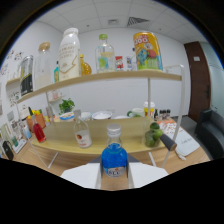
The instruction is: Make me a cup of Mount Fuji.
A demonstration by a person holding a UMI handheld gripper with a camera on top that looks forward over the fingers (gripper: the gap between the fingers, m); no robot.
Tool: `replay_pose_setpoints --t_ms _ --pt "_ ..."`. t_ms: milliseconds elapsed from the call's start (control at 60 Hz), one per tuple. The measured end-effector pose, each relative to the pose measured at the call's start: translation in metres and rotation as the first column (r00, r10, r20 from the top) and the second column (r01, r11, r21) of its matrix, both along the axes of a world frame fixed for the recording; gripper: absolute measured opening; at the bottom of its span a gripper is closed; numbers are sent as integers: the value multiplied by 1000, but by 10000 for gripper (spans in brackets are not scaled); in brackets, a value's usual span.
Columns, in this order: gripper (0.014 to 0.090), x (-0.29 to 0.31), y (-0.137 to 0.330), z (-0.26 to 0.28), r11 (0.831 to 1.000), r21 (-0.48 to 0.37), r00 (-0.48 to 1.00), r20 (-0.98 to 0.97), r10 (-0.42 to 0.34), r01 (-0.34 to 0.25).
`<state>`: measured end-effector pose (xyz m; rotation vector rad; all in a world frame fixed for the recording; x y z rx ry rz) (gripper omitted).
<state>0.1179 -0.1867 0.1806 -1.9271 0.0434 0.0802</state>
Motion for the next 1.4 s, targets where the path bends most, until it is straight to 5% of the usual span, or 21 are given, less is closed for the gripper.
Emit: replay_pose_setpoints --t_ms 183,367,650,883,1017,1217,1400 --pt "352 -5 -29 -66 994 -104 999 51 -19 24" --pt "352 -1 -30 -84 992 -126 896 437 77 -24" --pt "348 7 -22 -70 965 -222 257 933 251 -137" --pt "354 5 -14 -61 936 -327 -281 917 282 -129" --pt "353 6 -12 -65 924 -366 -419 860 292 -107" --pt "355 5 -13 -60 932 -347 -330 897 295 -109" --pt "359 -9 -24 -21 963 -172 219 951 217 -208"
